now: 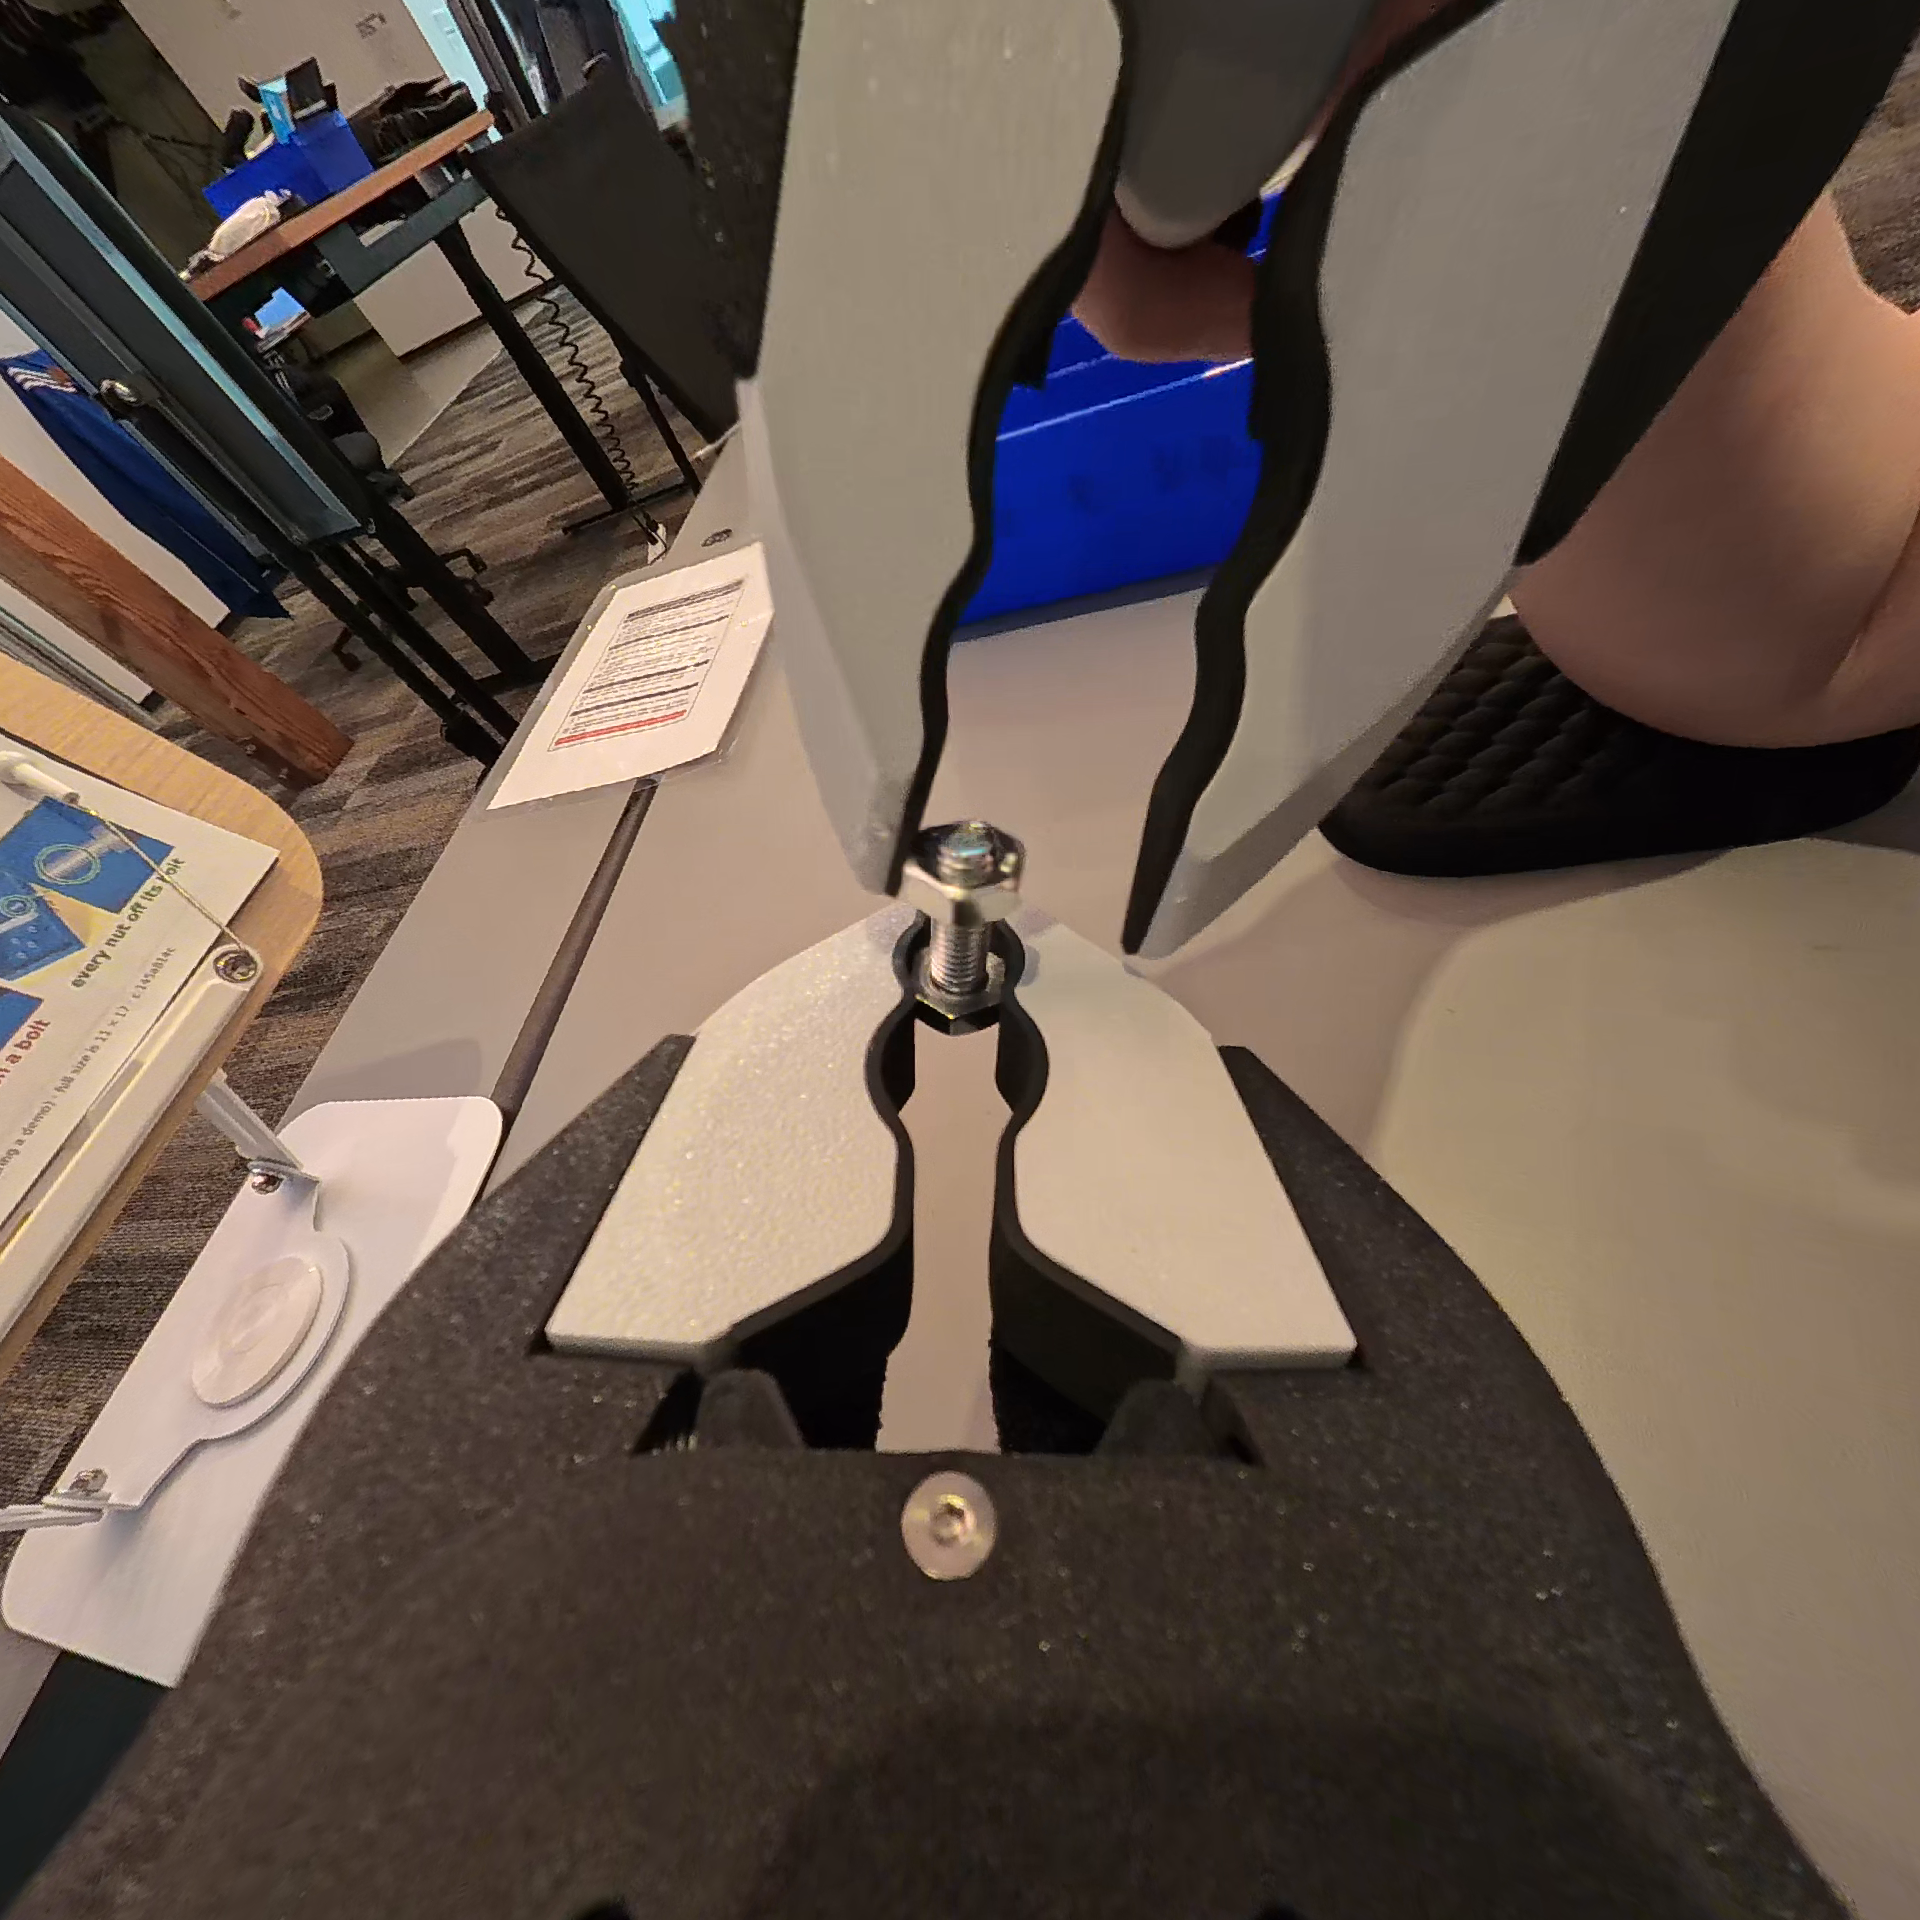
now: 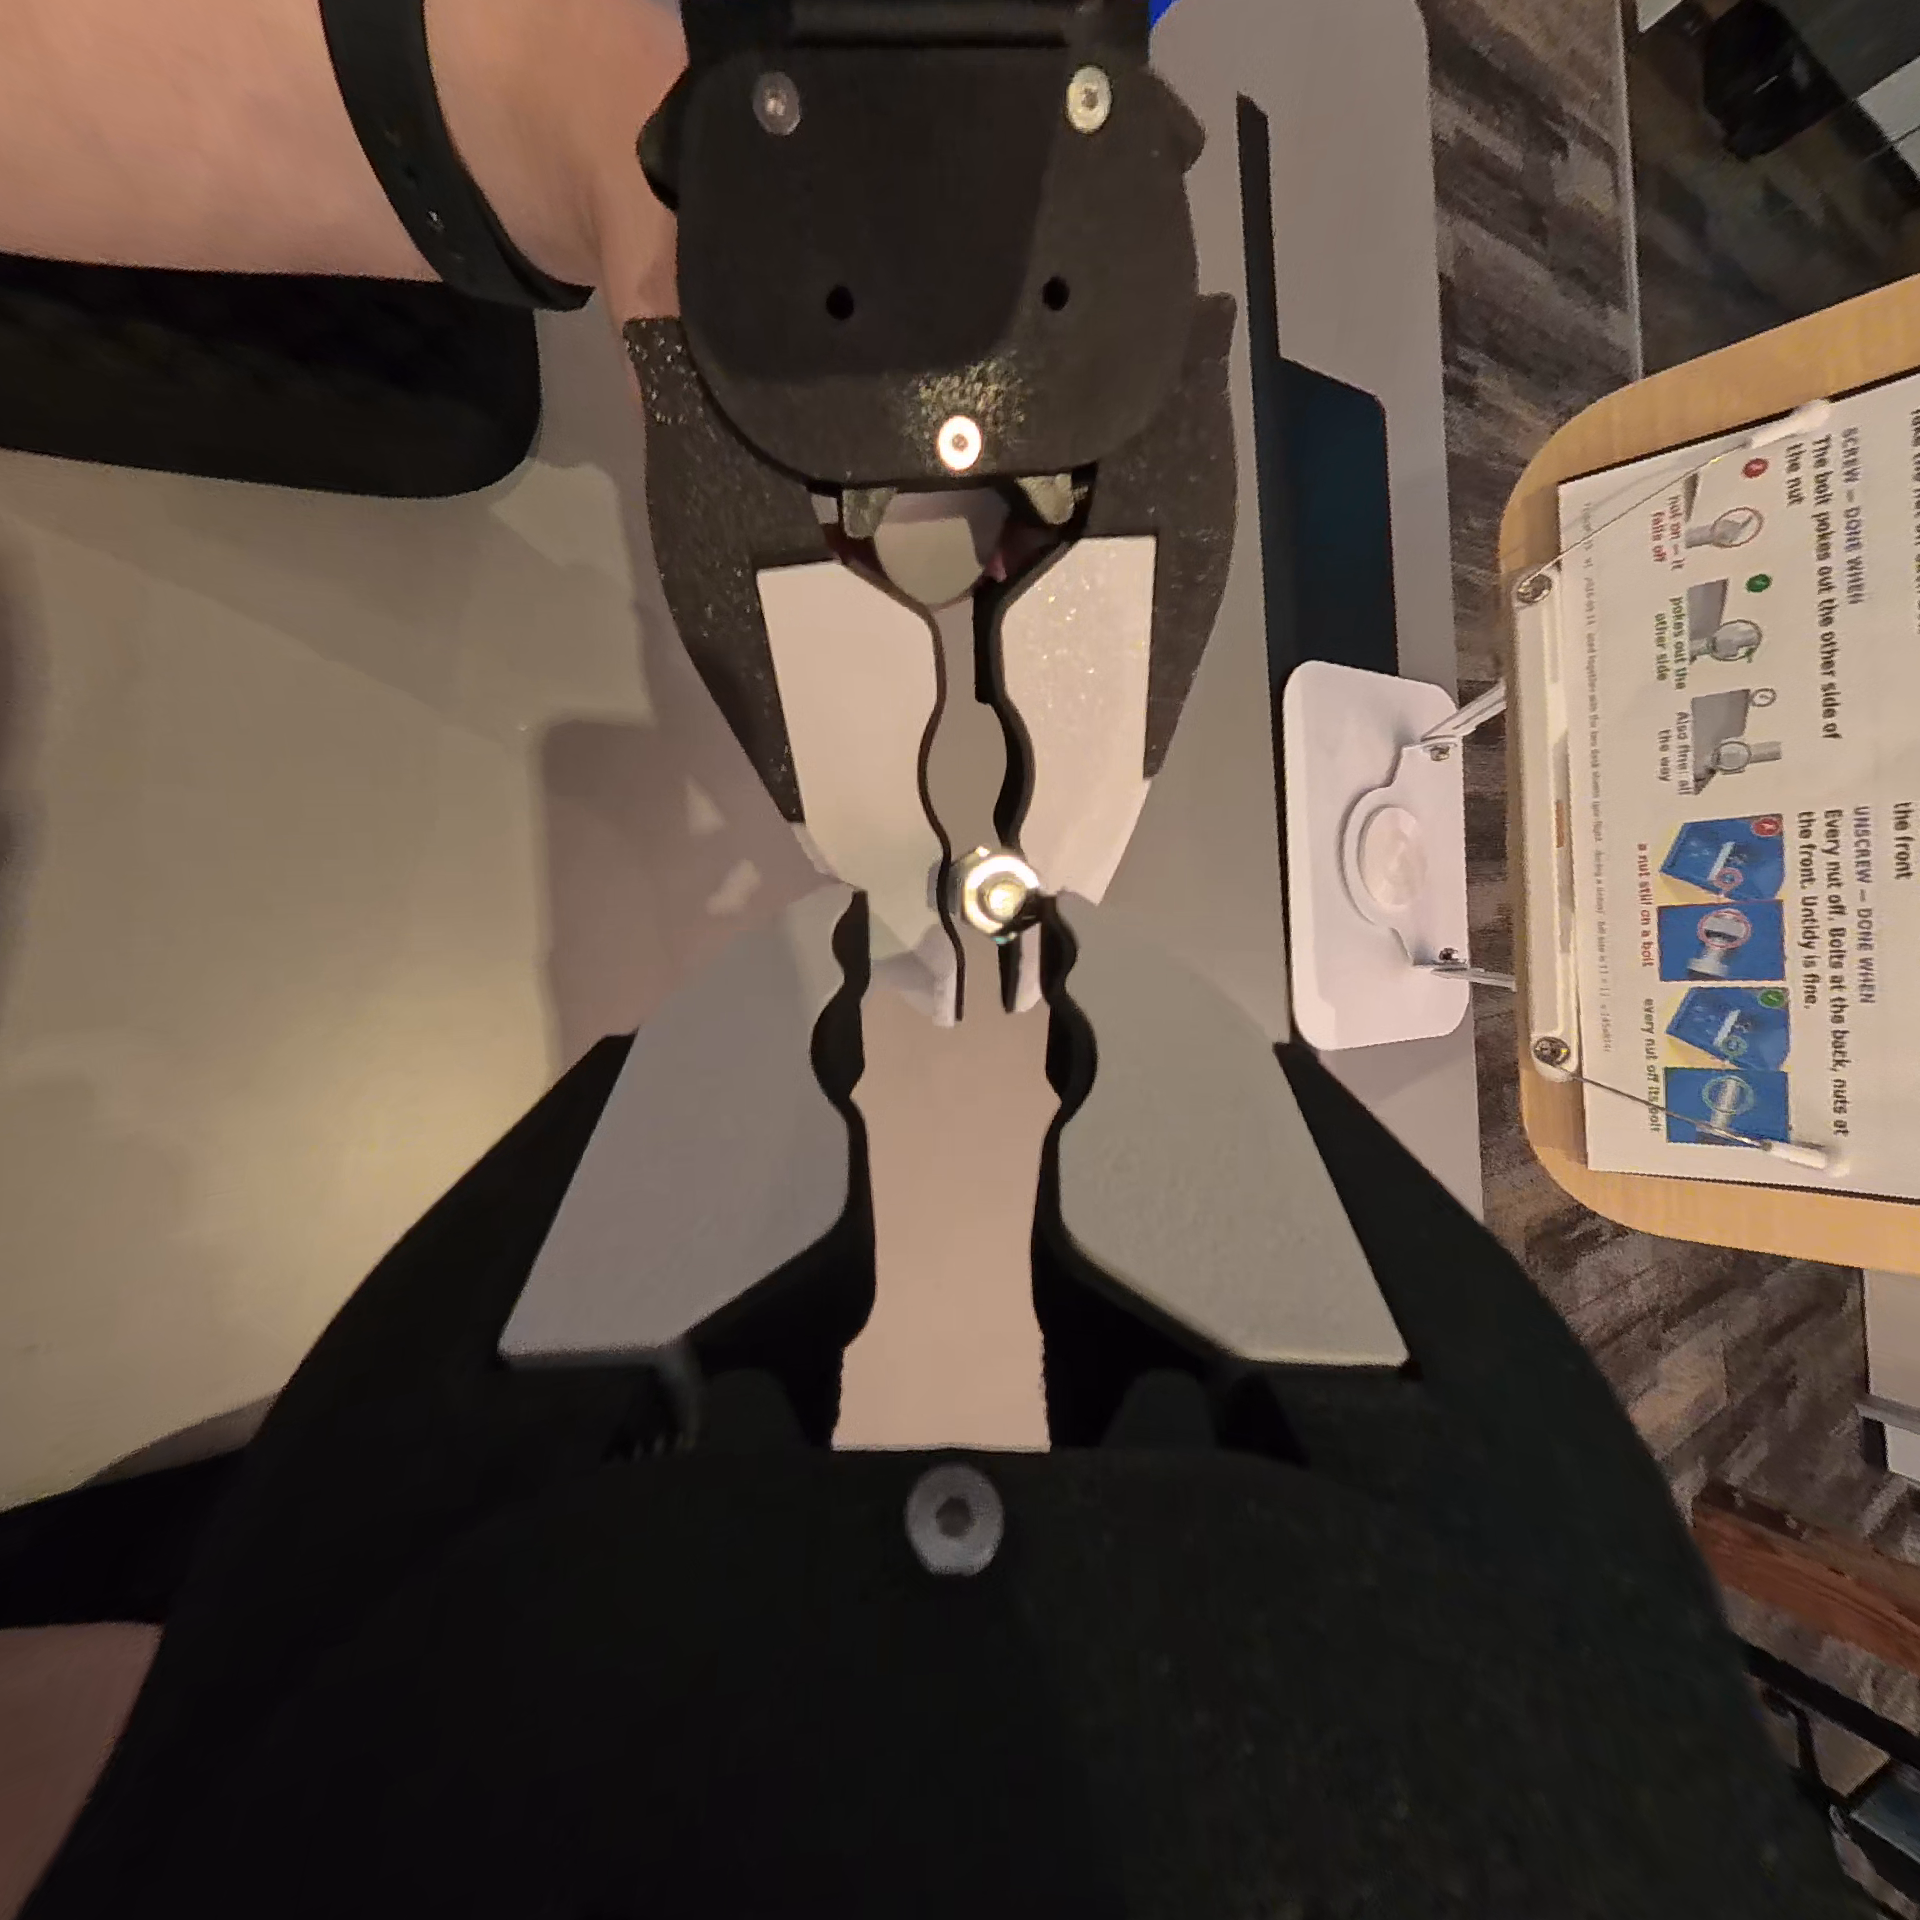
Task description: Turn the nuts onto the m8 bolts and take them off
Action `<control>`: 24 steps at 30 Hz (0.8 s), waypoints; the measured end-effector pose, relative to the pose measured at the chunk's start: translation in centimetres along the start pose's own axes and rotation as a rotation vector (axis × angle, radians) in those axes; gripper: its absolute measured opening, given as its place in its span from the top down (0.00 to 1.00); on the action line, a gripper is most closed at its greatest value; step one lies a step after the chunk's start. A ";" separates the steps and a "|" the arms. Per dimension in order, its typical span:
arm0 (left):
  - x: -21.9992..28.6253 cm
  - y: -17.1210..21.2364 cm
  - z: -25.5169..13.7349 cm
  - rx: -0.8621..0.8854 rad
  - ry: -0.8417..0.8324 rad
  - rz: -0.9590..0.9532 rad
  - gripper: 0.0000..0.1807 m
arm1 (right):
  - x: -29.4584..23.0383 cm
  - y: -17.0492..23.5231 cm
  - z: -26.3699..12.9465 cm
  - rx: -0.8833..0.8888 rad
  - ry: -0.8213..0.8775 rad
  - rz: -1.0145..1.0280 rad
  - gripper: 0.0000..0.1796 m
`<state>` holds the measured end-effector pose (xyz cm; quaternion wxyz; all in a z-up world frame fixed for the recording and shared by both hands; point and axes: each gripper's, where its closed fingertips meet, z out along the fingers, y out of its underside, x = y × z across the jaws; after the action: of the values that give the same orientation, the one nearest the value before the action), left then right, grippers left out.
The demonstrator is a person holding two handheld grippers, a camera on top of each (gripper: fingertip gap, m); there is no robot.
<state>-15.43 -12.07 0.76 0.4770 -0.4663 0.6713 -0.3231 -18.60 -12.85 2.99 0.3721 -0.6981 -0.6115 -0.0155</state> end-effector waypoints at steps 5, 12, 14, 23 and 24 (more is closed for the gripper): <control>-0.1 -0.1 -0.1 0.004 -0.002 -0.003 0.95 | -0.2 0.4 -0.6 0.004 -0.019 0.018 0.88; 0.0 -0.1 0.0 -0.003 0.000 0.003 0.95 | 0.0 -0.3 0.0 0.005 0.010 -0.009 0.83; 0.0 -0.1 -0.1 -0.001 -0.001 0.003 0.95 | -0.1 -0.1 0.1 -0.004 0.008 -0.011 0.82; -0.1 -0.1 -0.2 -0.001 -0.005 0.001 0.95 | 0.5 0.0 -0.6 0.019 0.022 0.023 0.81; 0.0 -0.1 -0.1 -0.004 -0.003 0.003 0.95 | 0.4 -0.4 -0.5 0.036 0.023 0.013 0.80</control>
<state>-15.51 -12.07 0.88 0.4776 -0.4668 0.6718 -0.3206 -18.63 -12.74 3.76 0.3916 -0.6952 -0.6027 -0.0100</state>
